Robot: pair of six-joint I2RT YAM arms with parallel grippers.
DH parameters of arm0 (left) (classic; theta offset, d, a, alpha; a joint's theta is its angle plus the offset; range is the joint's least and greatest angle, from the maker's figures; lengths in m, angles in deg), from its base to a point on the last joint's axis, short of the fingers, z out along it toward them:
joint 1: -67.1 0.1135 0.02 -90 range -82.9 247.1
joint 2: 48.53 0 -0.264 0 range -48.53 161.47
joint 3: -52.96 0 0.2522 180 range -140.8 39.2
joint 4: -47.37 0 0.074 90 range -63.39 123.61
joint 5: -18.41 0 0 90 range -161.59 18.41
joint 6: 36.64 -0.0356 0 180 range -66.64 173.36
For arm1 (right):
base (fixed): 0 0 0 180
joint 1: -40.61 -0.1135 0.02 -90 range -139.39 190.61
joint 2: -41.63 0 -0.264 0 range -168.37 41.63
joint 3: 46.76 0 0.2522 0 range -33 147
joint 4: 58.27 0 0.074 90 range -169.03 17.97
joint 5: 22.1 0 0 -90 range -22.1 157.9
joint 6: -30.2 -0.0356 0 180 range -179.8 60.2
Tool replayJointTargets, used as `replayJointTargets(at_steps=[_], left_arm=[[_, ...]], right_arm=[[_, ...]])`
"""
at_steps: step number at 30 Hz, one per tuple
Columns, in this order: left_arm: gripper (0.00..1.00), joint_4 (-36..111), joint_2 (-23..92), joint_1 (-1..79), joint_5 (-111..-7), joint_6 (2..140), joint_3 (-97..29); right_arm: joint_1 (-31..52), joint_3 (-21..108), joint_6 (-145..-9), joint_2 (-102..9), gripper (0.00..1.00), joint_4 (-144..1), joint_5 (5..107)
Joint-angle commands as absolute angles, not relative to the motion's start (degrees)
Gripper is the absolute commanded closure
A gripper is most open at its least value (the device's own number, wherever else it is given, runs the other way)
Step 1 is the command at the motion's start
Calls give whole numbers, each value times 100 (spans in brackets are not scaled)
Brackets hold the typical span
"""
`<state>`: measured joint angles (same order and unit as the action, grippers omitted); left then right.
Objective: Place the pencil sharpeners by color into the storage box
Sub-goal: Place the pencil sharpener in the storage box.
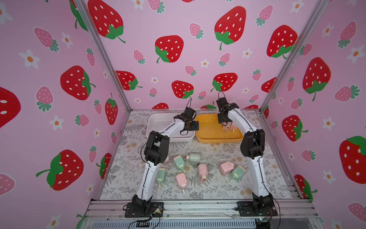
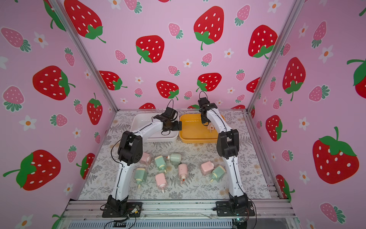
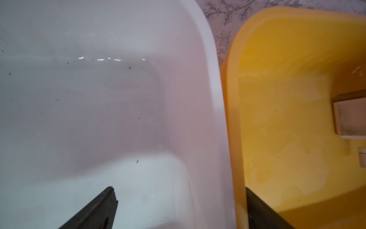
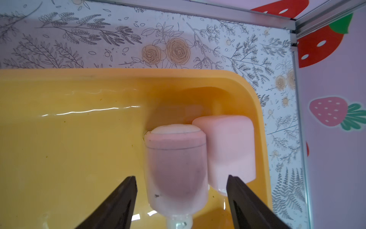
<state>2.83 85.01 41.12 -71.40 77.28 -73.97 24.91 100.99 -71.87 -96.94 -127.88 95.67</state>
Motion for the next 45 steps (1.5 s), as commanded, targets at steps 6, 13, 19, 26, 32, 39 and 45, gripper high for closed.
replayJointTargets(at_steps=[6, 13, 19, 26, 32, 39, 45], left_arm=[[0, 136, 8382, 4161, -7119, 7771, -7458], [0, 120, 8388, 4161, -7132, 7770, -7460], [0, 125, 8401, 4171, -7137, 7771, -7462], [0, 127, 8374, 4170, -7150, 7778, -7411], [0, 153, 8360, 4183, -7145, 7771, -7374], [0, 166, 8348, 4190, -7124, 7792, -7364], [0, 155, 8305, 4197, -7142, 7770, -7352]], right_arm=[[2418, 9954, -6567, -9728, 0, -12566, 10255], [2373, 9971, -6323, -9939, 0, -12424, 10374], [2308, 9993, -6209, -10057, 0, -12406, 10352], [2296, 9935, -6368, -10119, 0, -12441, 10516], [2294, 9914, -6181, -10199, 0, -12478, 10955], [2294, 9930, -5981, -10192, 0, -12454, 11044], [2287, 9971, -5909, -10186, 0, -12455, 10941]])
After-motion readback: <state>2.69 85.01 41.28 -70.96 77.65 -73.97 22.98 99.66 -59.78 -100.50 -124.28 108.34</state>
